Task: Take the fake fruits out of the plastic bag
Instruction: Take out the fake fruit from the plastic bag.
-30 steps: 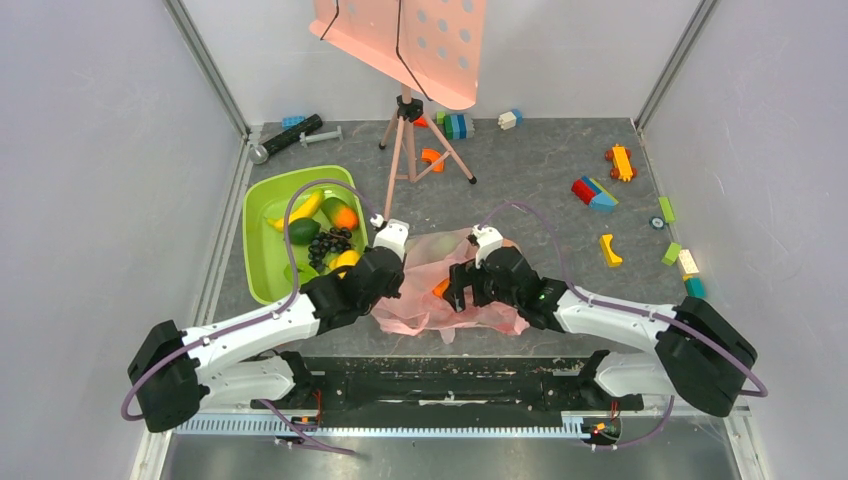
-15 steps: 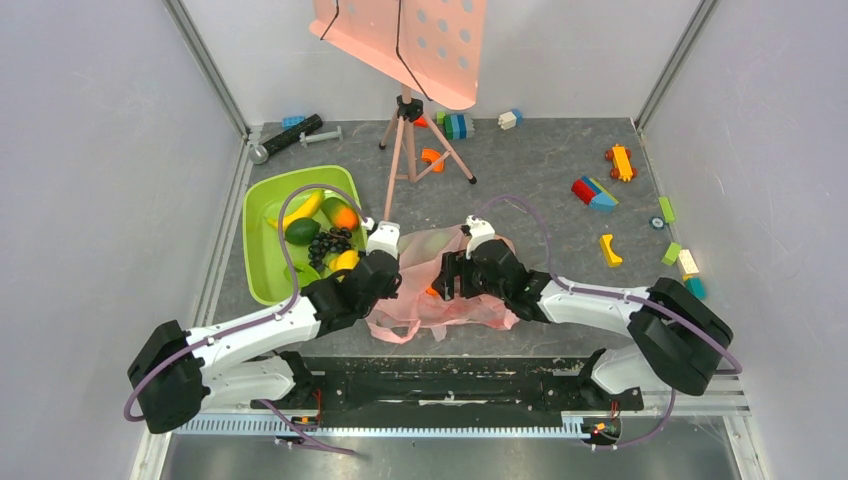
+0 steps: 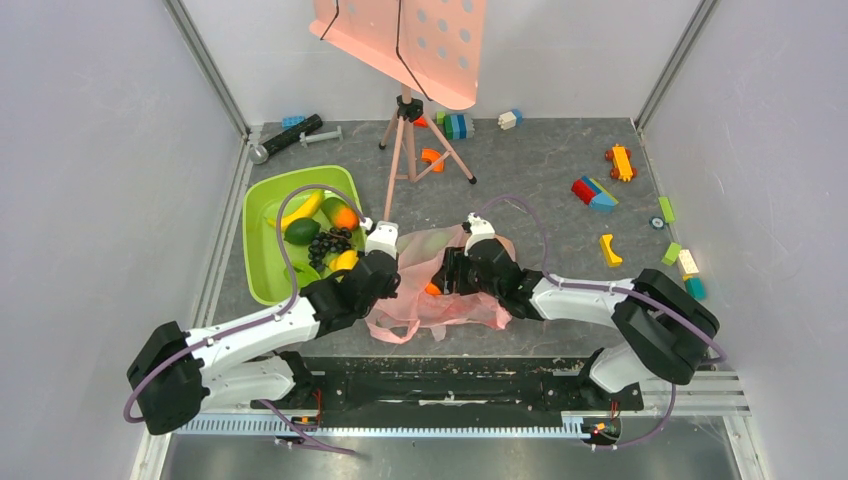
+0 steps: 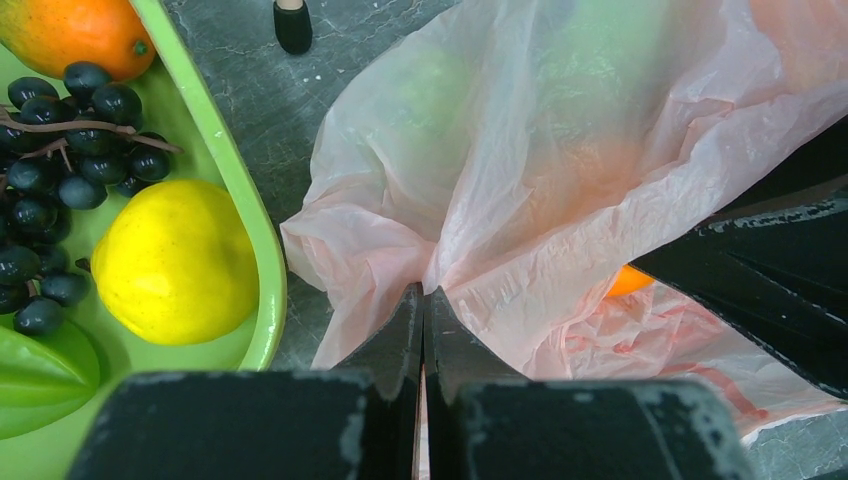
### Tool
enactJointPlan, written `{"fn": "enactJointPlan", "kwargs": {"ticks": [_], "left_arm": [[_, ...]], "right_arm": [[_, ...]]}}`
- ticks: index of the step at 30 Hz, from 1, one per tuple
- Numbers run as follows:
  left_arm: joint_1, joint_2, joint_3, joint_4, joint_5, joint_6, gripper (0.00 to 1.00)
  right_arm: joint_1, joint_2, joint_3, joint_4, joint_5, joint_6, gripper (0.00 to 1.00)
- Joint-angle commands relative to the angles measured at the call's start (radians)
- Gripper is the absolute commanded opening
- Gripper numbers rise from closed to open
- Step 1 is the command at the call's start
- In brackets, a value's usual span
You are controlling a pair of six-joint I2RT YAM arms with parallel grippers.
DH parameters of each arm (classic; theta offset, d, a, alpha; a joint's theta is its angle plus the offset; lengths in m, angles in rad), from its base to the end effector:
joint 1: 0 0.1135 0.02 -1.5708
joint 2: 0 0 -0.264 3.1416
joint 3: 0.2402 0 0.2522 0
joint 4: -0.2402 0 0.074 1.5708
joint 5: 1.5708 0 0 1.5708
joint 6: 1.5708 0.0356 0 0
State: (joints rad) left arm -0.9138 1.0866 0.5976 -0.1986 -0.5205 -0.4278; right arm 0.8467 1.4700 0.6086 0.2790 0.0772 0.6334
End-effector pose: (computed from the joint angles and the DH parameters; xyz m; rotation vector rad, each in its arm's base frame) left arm 0.1500 -0.1654 0.2185 0.2538 2.1446 -0.1827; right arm 0.1941 0.2154 0.1692 -0.1933 2.2461 0.7546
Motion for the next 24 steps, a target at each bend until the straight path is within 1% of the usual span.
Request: {"fn": "enactJointPlan", "kwargs": {"ticks": [1, 5, 8, 9, 14, 20, 24], "left_arm": [[0.008, -0.023, -0.009, 0.048, -0.01, -0.041, 0.02], [0.007, -0.02, -0.01, 0.051, -0.005, -0.039, 0.02], [0.007, -0.015, -0.009, 0.054, 0.002, -0.04, 0.02], [0.007, -0.013, -0.009, 0.057, 0.004, -0.039, 0.02], [0.008, -0.009, -0.01, 0.062, 0.017, -0.043, 0.02], [0.007, -0.014, -0.014, 0.062, 0.019, -0.043, 0.02], [0.007, -0.017, -0.015, 0.06, 0.019, -0.043, 0.02]], "right_arm": [[-0.006, 0.025, 0.043, 0.041, 0.039, 0.032, 0.6], [-0.01, 0.045, 0.048, 0.048, 0.038, 0.038, 0.6], [-0.012, 0.062, 0.054, 0.051, 0.035, 0.038, 0.71], [-0.012, 0.067, 0.055, 0.055, 0.036, 0.039, 0.73], [-0.02, 0.091, 0.056, 0.077, 0.034, 0.052, 0.78], [-0.032, 0.13, 0.04, 0.156, 0.003, 0.085, 0.78], [-0.036, 0.155, 0.023, 0.21, -0.021, 0.094, 0.67]]}}
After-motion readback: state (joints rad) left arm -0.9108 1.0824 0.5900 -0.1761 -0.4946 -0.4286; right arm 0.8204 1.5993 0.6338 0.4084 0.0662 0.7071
